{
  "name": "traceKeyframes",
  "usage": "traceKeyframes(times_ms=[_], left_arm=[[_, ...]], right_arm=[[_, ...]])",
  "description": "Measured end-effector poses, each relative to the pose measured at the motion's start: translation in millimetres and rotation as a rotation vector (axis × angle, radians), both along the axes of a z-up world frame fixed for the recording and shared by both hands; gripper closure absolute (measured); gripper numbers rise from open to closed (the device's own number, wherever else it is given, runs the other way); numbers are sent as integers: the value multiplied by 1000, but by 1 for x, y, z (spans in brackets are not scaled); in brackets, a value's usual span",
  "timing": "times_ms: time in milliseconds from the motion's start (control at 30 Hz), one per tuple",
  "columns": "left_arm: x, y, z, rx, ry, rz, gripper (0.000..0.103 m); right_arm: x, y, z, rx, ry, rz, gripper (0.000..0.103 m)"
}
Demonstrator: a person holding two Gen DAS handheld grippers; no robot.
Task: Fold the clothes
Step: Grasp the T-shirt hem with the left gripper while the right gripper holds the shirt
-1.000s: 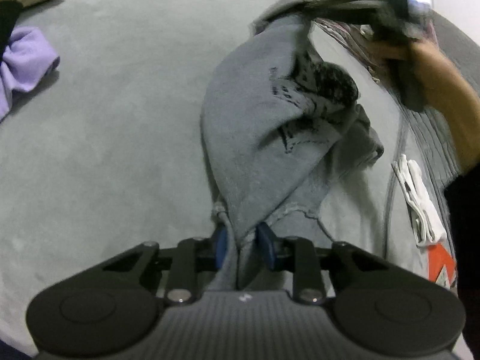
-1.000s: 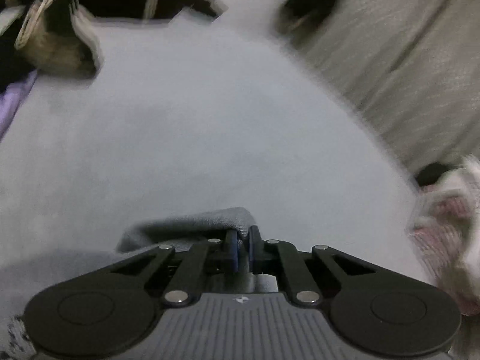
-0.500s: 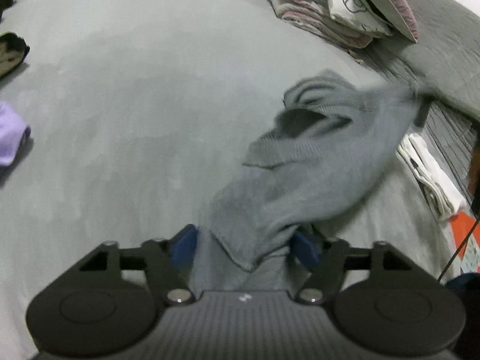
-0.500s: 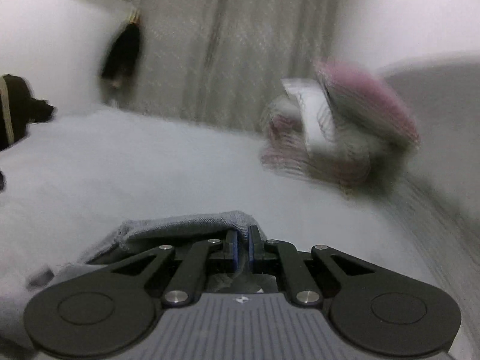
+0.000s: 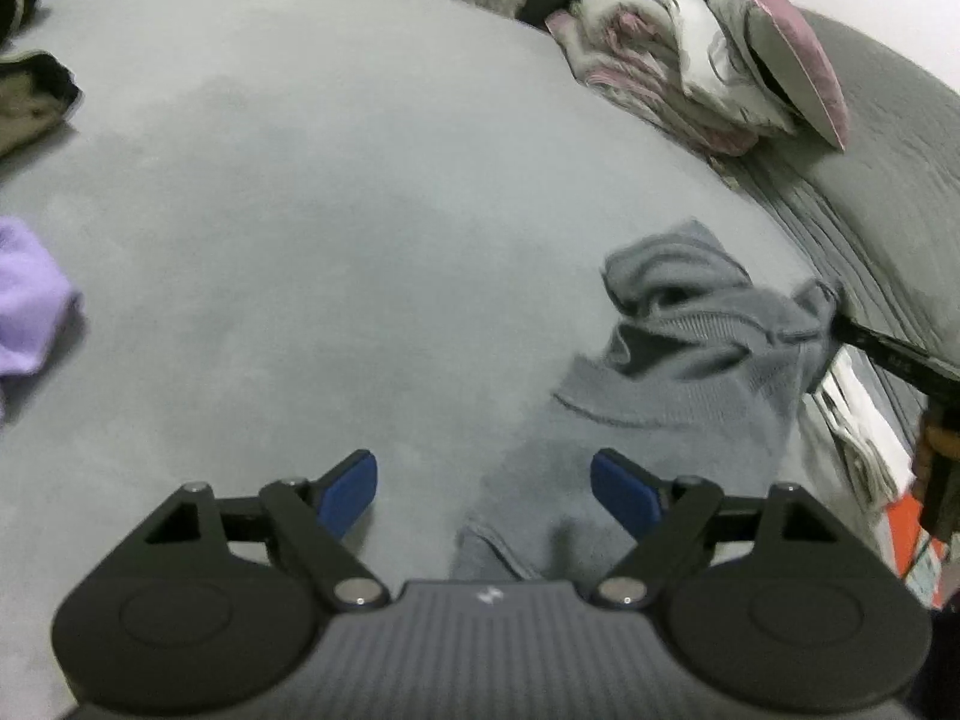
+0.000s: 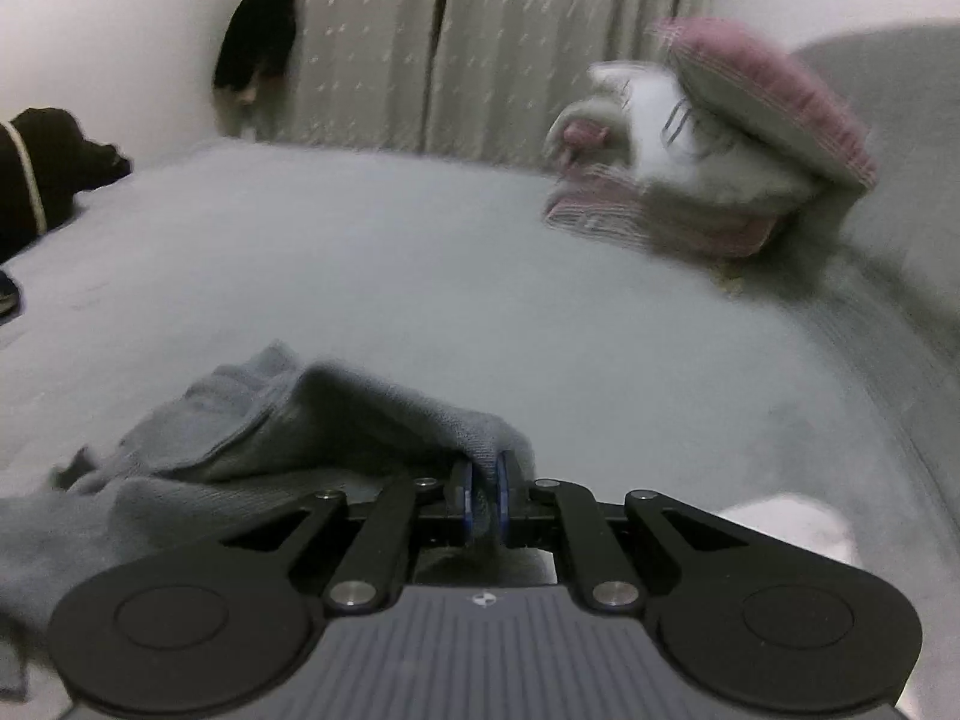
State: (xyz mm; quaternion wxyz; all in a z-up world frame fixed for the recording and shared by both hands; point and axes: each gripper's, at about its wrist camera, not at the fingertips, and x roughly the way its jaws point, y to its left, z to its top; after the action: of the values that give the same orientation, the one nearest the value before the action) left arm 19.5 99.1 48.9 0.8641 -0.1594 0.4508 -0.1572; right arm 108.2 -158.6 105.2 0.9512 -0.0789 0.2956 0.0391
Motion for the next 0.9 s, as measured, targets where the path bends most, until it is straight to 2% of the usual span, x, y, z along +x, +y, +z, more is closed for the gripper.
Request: traceKeyframes(times_ms=[33, 100, 133, 200, 233, 267, 300, 333, 367, 400, 433, 533, 567, 667, 733, 800, 867, 900], left_arm=[[2, -5, -3, 3, 6, -17, 21], [5, -19, -8, 51, -13, -47, 21], [2, -24, -10, 81, -28, -60, 21], [-3, -35, -14, 139, -57, -85, 22], [-4, -41, -17, 162, -68, -97, 23], [-6, -47, -19, 185, -84, -109, 29], [-9, -49, -19, 206, -100, -128, 46], [-11, -51, -19, 224, -113, -144, 56], [-12, -51, -18, 235, -114, -149, 75], [-13, -51, -17, 244, -115, -153, 88], [-13, -50, -16, 241, -111, -152, 91], [-12, -46, -16, 217, -105, -159, 92], [-12, -46, -16, 218, -107, -164, 92], [-12, -43, -16, 214, -96, -151, 91], [-10, -39, -16, 169, -71, -142, 83], [-9, -39, -16, 145, -60, -154, 51], [-10, -42, -15, 139, -60, -181, 46], [-12, -45, -15, 160, -68, -193, 45]], right_arm=[[3, 3, -3, -10, 24, 18, 88], [-1, 12, -9, -63, 40, 47, 74], [-3, 16, -10, -76, 36, 69, 70], [-12, 23, -10, -87, 24, 105, 53], [-16, 26, -9, -87, 15, 117, 50], [-17, 26, -8, -90, 8, 123, 49], [-16, 25, -7, -95, 0, 130, 49], [-10, 20, -5, -106, -8, 136, 49], [-11, 20, -4, -114, -19, 134, 49], [-8, 15, -2, -111, -33, 130, 49], [-2, 9, 0, -106, -46, 129, 49], [20, -3, 0, -83, -31, 189, 50], [24, 2, -5, -95, -6, 215, 53], [27, 21, -15, -123, 46, 256, 87], [22, 29, -13, -151, 27, 247, 91], [14, 33, -6, -161, -7, 229, 92], [8, 31, 0, -169, -37, 182, 93], [6, 29, 1, -181, -48, 153, 93]])
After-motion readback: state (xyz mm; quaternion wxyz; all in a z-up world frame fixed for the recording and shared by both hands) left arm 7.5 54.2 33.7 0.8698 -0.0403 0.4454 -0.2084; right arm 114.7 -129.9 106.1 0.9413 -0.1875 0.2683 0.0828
